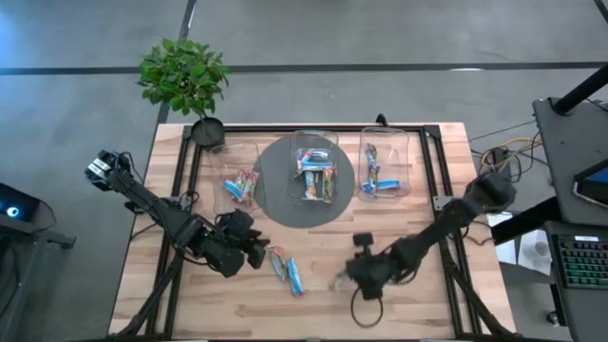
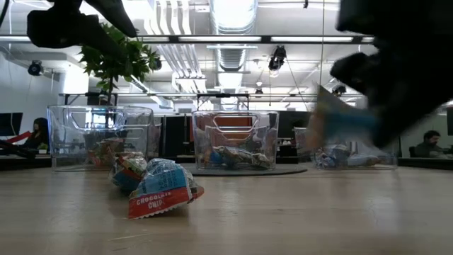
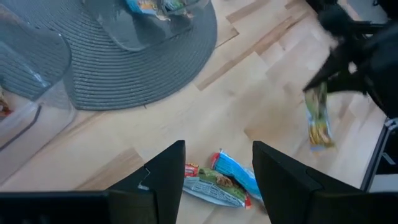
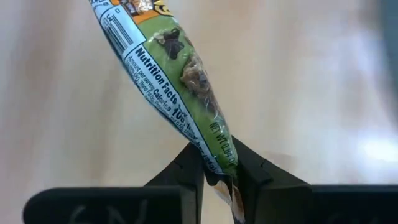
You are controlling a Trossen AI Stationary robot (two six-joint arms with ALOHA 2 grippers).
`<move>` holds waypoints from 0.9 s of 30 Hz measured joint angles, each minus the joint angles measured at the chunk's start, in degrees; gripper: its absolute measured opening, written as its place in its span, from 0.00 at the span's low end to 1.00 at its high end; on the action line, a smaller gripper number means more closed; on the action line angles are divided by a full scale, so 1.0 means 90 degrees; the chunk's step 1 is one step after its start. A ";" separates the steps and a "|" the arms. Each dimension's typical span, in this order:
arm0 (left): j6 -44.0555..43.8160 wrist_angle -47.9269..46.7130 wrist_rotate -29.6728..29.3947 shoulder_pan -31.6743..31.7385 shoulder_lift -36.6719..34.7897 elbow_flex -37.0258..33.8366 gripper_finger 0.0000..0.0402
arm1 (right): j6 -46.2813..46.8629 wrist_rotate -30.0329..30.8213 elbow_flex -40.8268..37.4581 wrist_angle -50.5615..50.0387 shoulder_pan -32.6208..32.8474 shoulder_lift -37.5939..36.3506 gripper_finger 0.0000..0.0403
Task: Pick and place Granola Bars by type
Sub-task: Put the yellow granola bar into the center transparent bin
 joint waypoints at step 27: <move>0.0229 0.0232 -0.3315 0.1362 -0.0875 0.0002 0.42 | 0.3351 -0.1583 -0.1056 0.3432 -0.5492 -0.1826 0.09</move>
